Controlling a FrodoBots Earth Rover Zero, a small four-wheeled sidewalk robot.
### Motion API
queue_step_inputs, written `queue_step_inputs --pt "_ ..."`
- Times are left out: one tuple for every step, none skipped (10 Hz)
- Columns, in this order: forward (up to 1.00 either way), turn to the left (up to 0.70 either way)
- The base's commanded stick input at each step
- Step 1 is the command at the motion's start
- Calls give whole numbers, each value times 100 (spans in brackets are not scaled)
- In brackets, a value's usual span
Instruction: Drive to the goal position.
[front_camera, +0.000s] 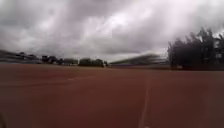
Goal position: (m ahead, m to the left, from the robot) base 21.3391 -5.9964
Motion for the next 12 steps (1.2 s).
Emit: queue_step_inputs --pt "70 0" --pt "70 0" --pt "70 0" --pt "70 0" --pt "70 0" --pt "70 0" --pt "70 0" --pt "70 0" --pt "70 0" --pt "70 0" --pt "70 0" --pt "70 0"
